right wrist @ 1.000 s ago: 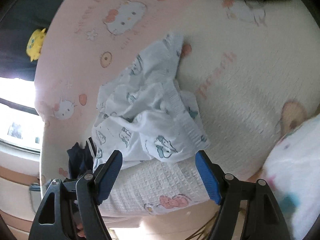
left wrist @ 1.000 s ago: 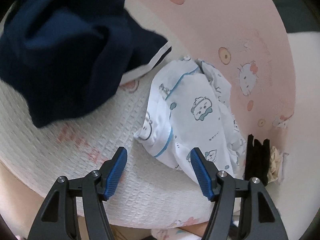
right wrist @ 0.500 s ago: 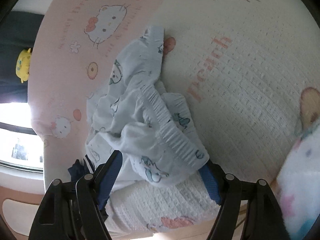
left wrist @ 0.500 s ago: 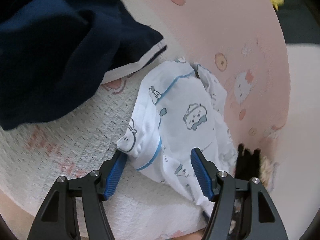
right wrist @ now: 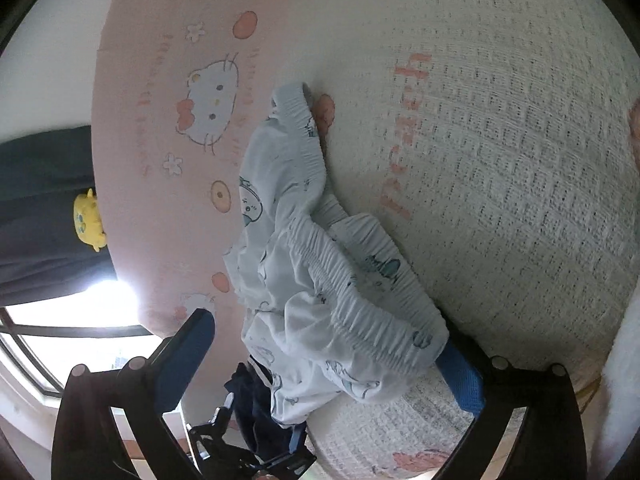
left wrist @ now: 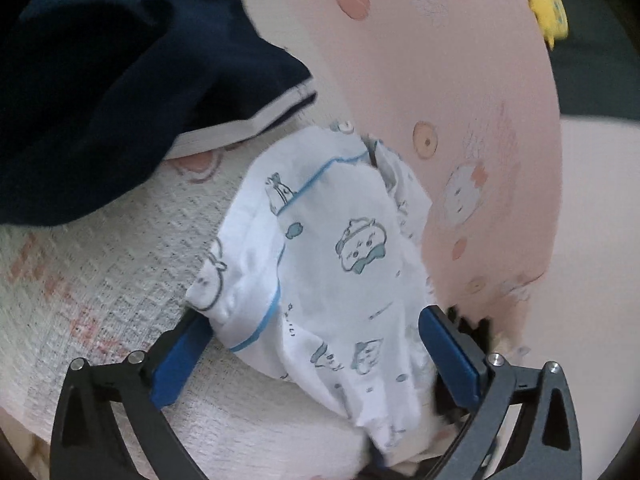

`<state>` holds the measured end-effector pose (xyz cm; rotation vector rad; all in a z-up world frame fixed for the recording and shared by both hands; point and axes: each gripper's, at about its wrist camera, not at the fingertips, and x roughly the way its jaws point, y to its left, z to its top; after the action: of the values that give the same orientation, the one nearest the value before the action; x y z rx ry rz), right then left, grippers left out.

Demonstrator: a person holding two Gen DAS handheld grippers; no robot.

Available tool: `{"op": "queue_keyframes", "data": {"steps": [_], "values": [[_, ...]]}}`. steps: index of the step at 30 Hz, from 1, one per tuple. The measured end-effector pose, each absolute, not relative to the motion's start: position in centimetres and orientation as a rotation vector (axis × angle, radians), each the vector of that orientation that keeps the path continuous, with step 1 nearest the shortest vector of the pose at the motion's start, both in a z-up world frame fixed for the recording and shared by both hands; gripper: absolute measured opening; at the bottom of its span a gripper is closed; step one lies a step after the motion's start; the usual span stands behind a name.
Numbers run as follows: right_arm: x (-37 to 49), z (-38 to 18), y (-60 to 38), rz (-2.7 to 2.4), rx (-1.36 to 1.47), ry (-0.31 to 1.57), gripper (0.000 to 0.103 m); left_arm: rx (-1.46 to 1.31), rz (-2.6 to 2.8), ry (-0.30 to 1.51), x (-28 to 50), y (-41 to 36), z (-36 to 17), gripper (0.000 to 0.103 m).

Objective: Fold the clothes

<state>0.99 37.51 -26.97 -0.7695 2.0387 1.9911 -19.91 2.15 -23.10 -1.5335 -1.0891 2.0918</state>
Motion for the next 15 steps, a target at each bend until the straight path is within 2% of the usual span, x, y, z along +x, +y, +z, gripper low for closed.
{"op": "queue_keyframes", "data": {"steps": [1,3,5,6,8,11,13,15], "values": [[0.9,-26.9,37.5,1.986,-0.790,2.016,0.097,-1.547,2.107,-1.043,-20.0,2.6,-23.1,0.102],[0.8,-26.8,37.4,1.980,-0.836,1.962,0.083,-1.585,2.155,-0.932,-20.0,3.3,-22.6,0.092],[0.6,-26.4,37.1,2.001,-0.919,1.842,0.059,-1.615,2.224,-0.830,-19.4,3.3,-22.5,0.065],[0.5,-26.1,36.9,2.009,-0.959,1.781,0.054,-1.627,2.256,-0.781,-19.0,3.2,-22.5,0.059],[0.2,-25.7,36.6,2.023,-1.038,1.655,0.025,-1.642,2.297,-0.677,-18.8,3.3,-22.4,0.038],[-0.8,-24.9,36.0,2.071,-1.112,1.487,0.019,-1.658,2.317,-0.584,-18.8,3.1,-22.3,0.018],[-1.4,-24.3,35.7,2.107,-1.141,1.361,0.014,-1.665,2.325,-0.550,-18.7,2.9,-22.1,0.012],[-1.9,-23.1,35.1,2.142,-1.140,1.193,0.013,-1.659,2.333,-0.546,-18.5,2.7,-21.7,0.010]]}}
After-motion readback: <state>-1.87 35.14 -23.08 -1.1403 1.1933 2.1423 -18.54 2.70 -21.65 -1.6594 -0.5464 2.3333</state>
